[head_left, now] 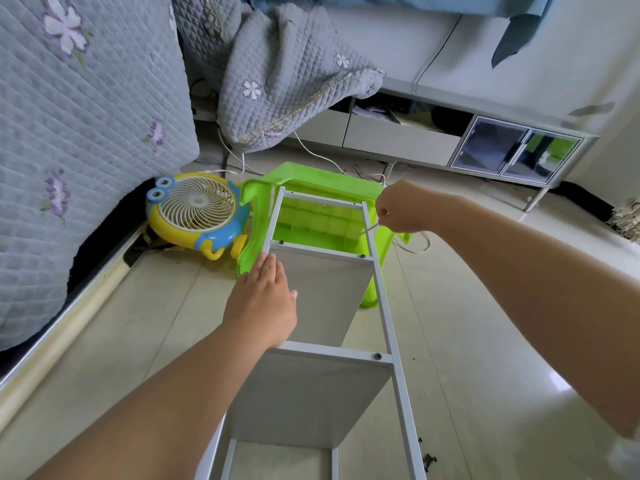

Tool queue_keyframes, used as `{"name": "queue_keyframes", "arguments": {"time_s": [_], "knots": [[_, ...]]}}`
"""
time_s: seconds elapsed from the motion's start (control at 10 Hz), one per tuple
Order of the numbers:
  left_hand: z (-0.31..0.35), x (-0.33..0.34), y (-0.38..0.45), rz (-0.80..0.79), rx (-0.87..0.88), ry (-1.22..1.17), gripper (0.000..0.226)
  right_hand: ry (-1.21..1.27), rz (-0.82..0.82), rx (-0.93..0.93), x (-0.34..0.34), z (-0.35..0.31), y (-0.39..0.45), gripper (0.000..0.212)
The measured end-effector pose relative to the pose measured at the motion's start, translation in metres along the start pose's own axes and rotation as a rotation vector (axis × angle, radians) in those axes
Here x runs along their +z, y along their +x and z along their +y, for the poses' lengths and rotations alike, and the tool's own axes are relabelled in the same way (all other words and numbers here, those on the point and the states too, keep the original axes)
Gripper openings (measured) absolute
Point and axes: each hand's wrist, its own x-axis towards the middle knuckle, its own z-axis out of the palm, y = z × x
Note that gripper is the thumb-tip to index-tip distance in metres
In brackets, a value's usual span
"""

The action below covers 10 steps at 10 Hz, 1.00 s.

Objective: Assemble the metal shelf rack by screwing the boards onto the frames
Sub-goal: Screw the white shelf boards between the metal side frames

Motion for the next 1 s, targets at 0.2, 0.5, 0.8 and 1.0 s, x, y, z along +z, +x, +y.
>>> {"name": "queue_keyframes", "arguments": {"time_s": [0.2,0.5,0.8,1.0], "knots": [[0.000,0.000,0.000,-0.001,-0.005,0.001,0.059,-0.071,0.031,-0.056,0.004,0.003,-0.012,0.031],[0.000,0.001,-0.003,-0.009,-0.005,0.015,0.059,-0.146,0.039,-0.048,0.008,0.004,-0.016,0.029],[0.000,0.002,-0.003,-0.002,-0.005,0.014,0.059,-0.136,0.008,-0.061,0.008,0.001,-0.023,0.030],[0.001,0.002,-0.003,0.003,0.000,0.014,0.058,-0.139,-0.029,-0.100,0.002,-0.002,-0.021,0.033]]}}
